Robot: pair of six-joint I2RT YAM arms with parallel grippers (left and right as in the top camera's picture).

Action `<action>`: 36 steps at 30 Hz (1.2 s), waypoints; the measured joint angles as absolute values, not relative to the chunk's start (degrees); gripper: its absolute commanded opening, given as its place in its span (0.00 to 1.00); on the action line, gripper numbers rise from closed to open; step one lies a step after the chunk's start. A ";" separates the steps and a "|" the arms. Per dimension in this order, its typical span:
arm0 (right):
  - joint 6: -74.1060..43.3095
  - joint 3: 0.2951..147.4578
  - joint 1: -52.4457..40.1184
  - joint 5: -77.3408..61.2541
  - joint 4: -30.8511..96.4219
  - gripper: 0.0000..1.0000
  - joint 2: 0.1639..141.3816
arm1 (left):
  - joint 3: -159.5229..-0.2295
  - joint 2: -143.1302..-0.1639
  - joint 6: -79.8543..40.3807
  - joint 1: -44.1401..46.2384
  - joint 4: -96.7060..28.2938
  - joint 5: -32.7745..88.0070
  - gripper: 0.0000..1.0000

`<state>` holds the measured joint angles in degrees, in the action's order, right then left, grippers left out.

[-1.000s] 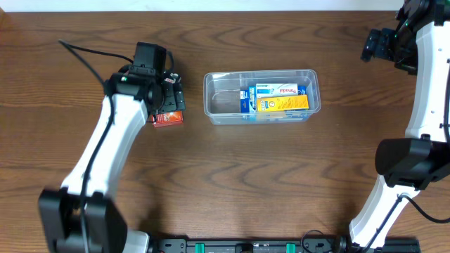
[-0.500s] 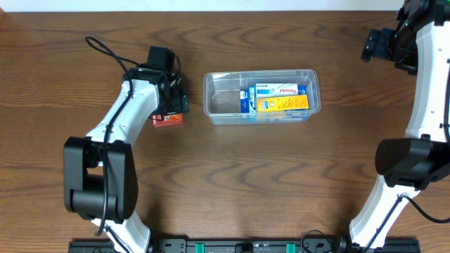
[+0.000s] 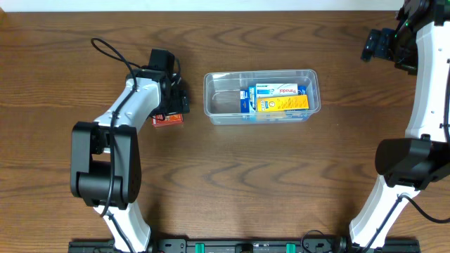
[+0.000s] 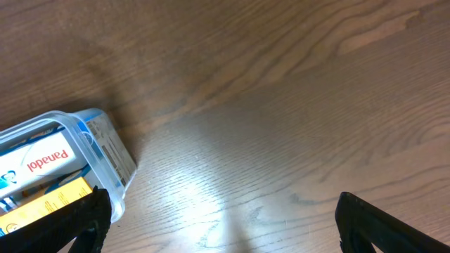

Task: Pack container
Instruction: 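Lower the left gripper onto the red Panadol Actifast box, then close the left gripper on the red box and lift it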

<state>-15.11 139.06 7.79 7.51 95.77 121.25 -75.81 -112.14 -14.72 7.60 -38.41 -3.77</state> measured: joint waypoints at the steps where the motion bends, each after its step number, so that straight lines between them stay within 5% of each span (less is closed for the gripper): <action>1: -15.11 139.06 7.79 7.51 95.77 0.99 121.25 | -75.81 -112.36 -14.70 7.60 -38.28 -3.77 0.98; 36: -15.11 139.06 7.79 7.51 95.77 0.99 121.25 | -75.90 -115.31 -14.57 7.60 -37.54 -3.33 0.98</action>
